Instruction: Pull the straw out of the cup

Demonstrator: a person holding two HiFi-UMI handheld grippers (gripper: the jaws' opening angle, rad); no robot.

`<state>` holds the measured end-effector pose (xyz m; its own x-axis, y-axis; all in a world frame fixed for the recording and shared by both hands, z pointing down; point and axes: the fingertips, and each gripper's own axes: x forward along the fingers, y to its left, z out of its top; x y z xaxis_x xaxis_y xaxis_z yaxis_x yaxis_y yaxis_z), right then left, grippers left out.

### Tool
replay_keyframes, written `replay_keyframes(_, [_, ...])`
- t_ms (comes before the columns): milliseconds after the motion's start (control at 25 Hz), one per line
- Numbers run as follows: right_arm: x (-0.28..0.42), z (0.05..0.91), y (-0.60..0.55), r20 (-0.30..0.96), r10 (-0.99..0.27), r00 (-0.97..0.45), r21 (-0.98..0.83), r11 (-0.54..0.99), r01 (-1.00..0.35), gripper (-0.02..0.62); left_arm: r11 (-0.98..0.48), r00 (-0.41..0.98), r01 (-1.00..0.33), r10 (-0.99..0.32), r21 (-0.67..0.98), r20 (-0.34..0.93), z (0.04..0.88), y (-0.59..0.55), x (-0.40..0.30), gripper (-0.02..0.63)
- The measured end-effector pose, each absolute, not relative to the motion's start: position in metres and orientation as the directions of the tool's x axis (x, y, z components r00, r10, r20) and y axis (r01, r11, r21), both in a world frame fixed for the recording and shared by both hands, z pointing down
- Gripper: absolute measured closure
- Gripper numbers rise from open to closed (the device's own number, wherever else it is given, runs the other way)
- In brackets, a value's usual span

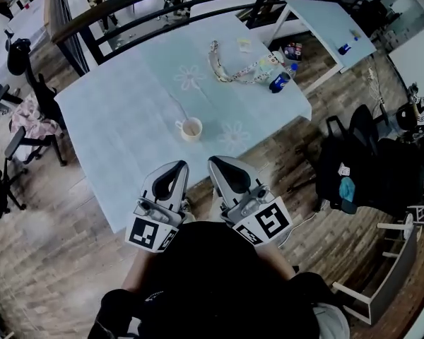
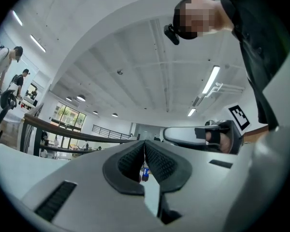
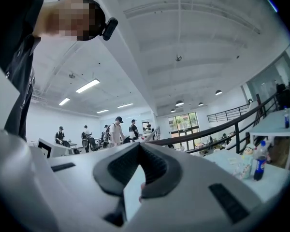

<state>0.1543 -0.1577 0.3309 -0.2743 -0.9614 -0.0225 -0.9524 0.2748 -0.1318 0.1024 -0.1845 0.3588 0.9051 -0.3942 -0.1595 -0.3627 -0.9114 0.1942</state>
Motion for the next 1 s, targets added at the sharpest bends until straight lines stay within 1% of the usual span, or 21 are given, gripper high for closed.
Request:
replay_keyframes(120, [0.165,0.332,-0.173,-0.025,-0.95,-0.313,-0.141,0.313,-0.939,0.588,-0.889,0.886,-0.41,-0.441,0.201,-0.142,0.364,-0.195,0.108,0.592])
replay_keyframes(480, [0.199,0.335,-0.228,-0.011,-0.872,-0.489,-0.145,0.485,-0.862,0.588,-0.799,0.805,-0.562,-0.588,0.214,-0.08,0.382,-0.238,0.145,0.592])
replay_keyframes(800, [0.239,0.342,-0.272,0.003,-0.805,-0.594,-0.146,0.587,-0.796,0.588,-0.702,0.713,-0.679,-0.7,0.216,-0.034,0.41,-0.275,0.17,0.592])
replay_keyframes(1000, [0.253,0.35,-0.29,0.017,-0.746,-0.666,-0.166,0.655,-0.737,0.588,-0.594,0.626,-0.763,-0.777,0.255,0.063,0.438,-0.292,0.181,0.591])
